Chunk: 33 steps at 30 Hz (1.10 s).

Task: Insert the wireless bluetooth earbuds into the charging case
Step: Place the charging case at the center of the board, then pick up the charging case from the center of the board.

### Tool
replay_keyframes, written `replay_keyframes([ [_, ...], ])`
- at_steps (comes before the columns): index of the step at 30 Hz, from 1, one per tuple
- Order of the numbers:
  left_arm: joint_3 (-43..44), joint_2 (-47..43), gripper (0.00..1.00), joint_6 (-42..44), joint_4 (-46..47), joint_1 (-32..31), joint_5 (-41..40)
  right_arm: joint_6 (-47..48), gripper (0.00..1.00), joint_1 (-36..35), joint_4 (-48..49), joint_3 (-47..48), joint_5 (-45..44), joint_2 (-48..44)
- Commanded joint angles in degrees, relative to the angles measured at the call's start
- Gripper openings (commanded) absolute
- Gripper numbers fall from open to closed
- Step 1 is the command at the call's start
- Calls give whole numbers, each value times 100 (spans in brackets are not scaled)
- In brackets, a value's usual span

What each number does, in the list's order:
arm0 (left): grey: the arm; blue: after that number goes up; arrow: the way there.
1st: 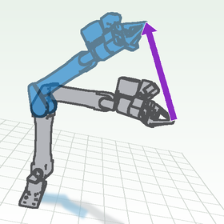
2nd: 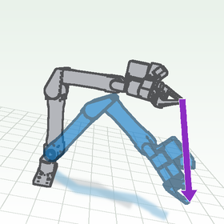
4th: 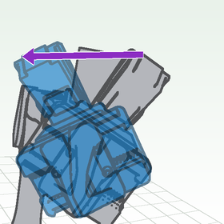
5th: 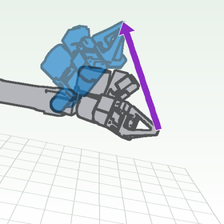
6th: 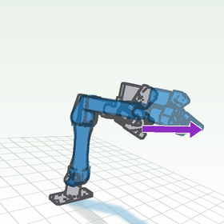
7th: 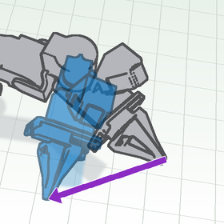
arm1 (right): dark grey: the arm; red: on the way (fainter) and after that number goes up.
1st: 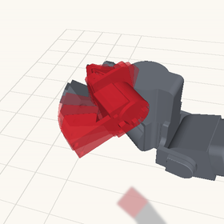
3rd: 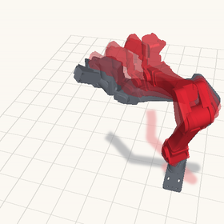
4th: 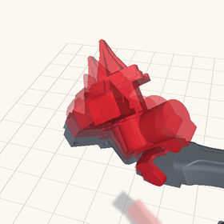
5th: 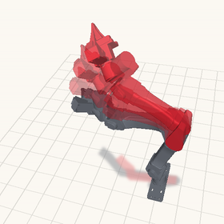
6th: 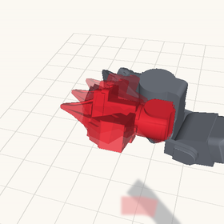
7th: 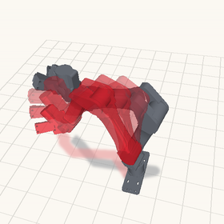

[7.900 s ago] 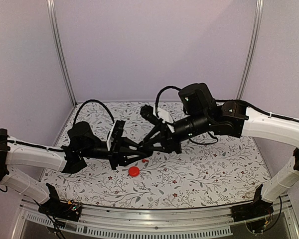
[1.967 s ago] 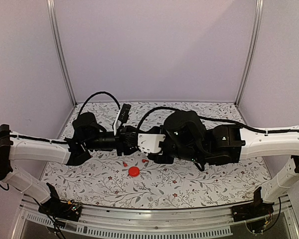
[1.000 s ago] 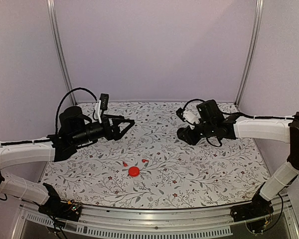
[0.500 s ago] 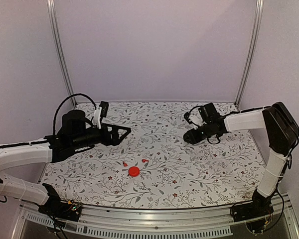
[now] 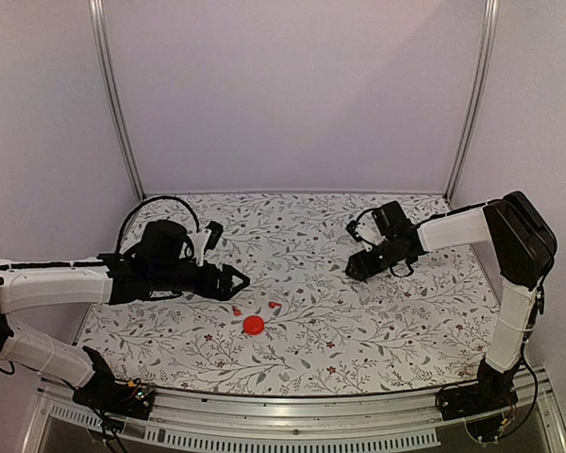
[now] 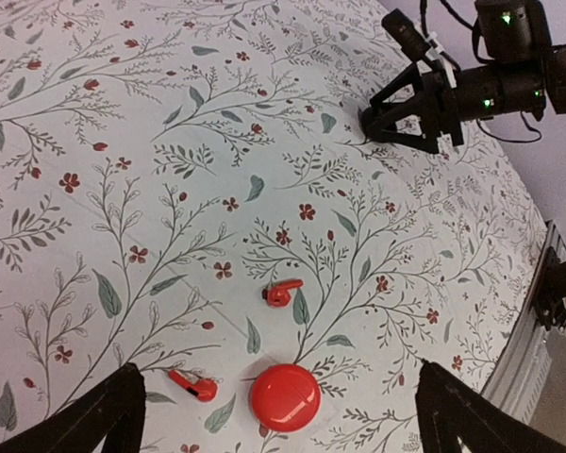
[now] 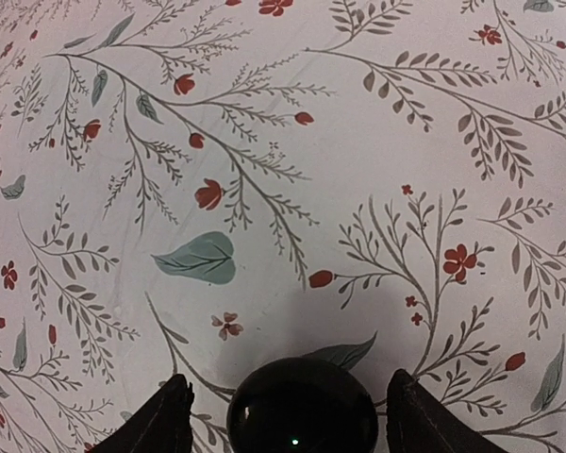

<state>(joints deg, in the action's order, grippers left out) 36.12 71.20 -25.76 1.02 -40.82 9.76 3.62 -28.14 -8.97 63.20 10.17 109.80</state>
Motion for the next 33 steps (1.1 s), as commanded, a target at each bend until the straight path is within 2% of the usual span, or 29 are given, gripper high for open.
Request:
replay_keyframes([
  [1, 546, 273, 100, 363, -824, -201, 24, -14, 70, 19, 37, 163, -62, 34],
  [7, 1241, 609, 100, 947, -1749, -410, 86, -53, 77, 18, -7, 219, -289, -572],
  [8, 1387, 725, 100, 1053, -1975, -477, 64, -70, 81, 19, -45, 252, -378, -694],
  [9, 1517, 846, 100, 1167, -2187, -556, 58, -92, 97, 15, -81, 300, -438, -864],
  [10, 1639, 984, 100, 1277, -2364, -618, 106, -97, 99, 19, -95, 327, -497, -1100],
  [19, 2596, 2048, 99, 2154, -3784, -955, -34, -196, 99, 19, 194, 265, -574, -2495],
  [25, 2877, 2404, 97, 2561, -4045, -1023, -110, -238, 99, 19, 289, 2, 62, -2964],
  [33, 3003, 2847, 99, 3157, -4219, -1097, -82, -316, 99, 20, 451, -299, 198, -3699],
])
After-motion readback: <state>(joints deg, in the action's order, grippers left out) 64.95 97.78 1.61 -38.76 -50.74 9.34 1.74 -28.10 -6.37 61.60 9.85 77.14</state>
